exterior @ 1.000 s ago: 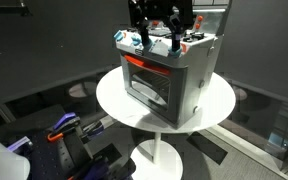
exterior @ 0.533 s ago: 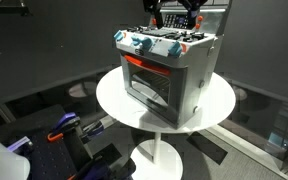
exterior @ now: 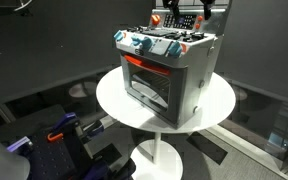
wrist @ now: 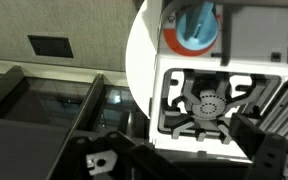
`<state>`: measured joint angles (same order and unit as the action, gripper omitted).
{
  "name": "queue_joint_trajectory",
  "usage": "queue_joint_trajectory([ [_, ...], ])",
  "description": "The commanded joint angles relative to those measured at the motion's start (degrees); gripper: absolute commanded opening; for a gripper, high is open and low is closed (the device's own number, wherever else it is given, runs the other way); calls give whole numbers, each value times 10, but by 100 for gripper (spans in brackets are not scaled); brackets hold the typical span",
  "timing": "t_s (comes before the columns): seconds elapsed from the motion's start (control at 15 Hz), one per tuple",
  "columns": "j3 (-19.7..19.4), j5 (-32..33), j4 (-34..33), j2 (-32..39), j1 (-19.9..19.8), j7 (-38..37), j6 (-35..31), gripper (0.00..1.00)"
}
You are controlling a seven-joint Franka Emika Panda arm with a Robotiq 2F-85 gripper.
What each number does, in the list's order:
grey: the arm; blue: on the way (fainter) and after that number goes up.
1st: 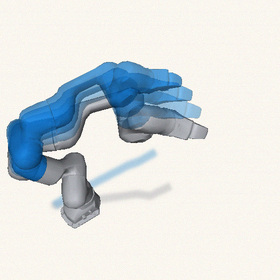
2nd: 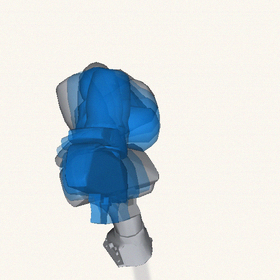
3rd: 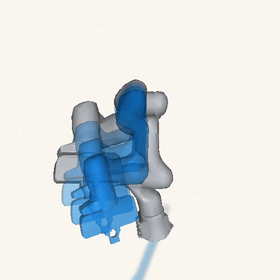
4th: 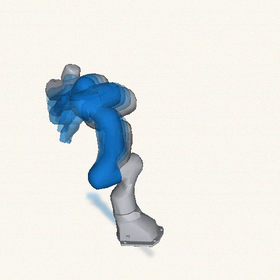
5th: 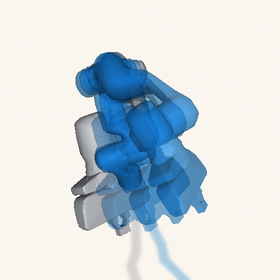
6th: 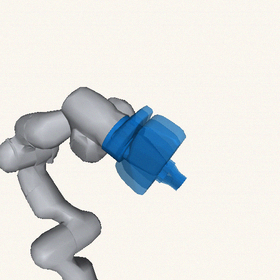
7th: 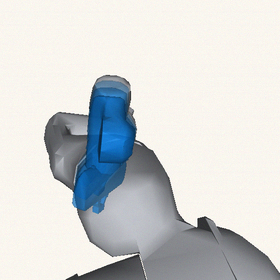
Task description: Push the bottom orange button on the right side of the stove
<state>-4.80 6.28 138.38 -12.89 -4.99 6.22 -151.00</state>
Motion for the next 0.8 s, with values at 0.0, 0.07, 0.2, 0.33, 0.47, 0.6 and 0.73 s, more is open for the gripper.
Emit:
queue_joint_trajectory([
  [0.0, 10, 19, -61, 67, -6, -36, -29, 100],
  [0.07, 11, 19, -75, 82, -6, -41, -36, 100],
  [0.2, 10, 24, -101, 110, -5, -55, -46, 100],
  [0.33, 8, 28, -125, 133, -3, -66, -50, 100],
  [0.47, 6, 31, -146, 156, 0, -76, -52, 100],
  [0.6, 5, 26, -166, 175, 4, -77, -50, 100],
  [0.73, 5, 21, -183, 192, 8, -80, -46, 100],
])
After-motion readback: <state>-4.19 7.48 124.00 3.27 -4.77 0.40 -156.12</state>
